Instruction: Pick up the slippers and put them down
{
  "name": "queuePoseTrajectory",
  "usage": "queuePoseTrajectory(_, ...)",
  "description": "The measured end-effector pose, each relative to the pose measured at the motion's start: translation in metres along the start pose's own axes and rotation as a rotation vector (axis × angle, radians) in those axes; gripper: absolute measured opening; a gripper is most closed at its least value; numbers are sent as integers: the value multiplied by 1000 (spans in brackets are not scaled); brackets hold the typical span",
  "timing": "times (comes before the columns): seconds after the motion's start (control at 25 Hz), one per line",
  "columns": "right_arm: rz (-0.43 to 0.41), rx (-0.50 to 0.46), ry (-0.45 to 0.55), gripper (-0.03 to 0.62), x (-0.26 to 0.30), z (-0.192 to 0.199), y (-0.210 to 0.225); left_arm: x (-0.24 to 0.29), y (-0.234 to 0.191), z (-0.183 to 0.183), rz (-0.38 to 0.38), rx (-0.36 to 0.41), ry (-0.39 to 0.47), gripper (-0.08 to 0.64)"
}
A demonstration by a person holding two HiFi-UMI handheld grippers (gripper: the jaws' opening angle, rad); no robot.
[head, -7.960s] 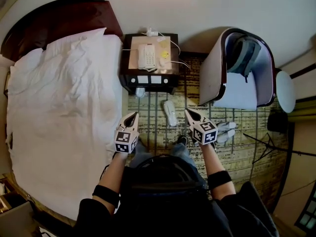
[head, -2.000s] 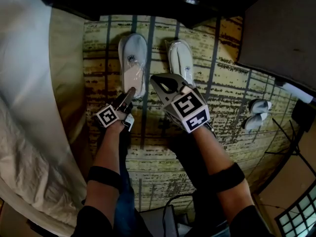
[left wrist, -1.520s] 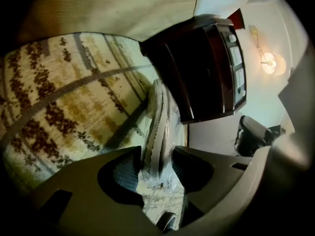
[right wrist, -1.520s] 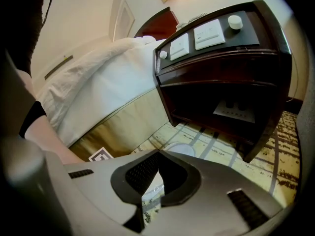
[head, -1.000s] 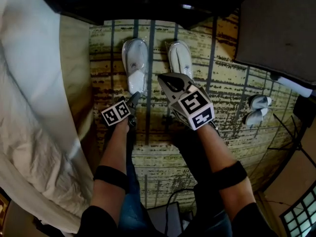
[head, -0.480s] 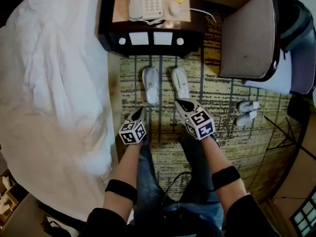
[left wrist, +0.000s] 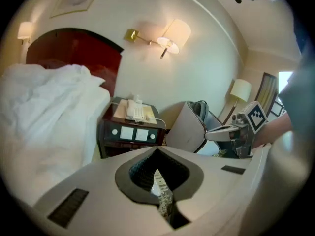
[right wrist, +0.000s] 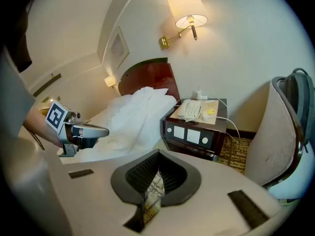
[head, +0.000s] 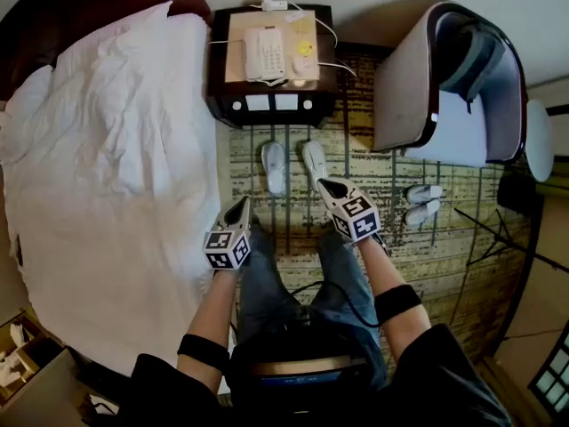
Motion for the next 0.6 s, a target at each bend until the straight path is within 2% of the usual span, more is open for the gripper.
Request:
queuePoseTrajectory(0.28,62,-32,45,-2,-68,-38,-6,-66,21,-70,-19,77,91,-2)
queuePoseTrajectory(0.48,97,-50,54,-2,-103,-46,-10,-93,39,-103,-6,142,147,-2)
queuePoseTrajectory(0.6,114,-53,57,-2,-120,-41,-15,-105,52,-110,6,176,163,-2)
Point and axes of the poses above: the fingertips, and each gripper's own axes: x forward along the fingers, y to its right, z out of its underside, the point moved 1 cm from there along -x, backward along the fingers, and after that the axes turned 3 degrees about -y, right-handed, at the moved point
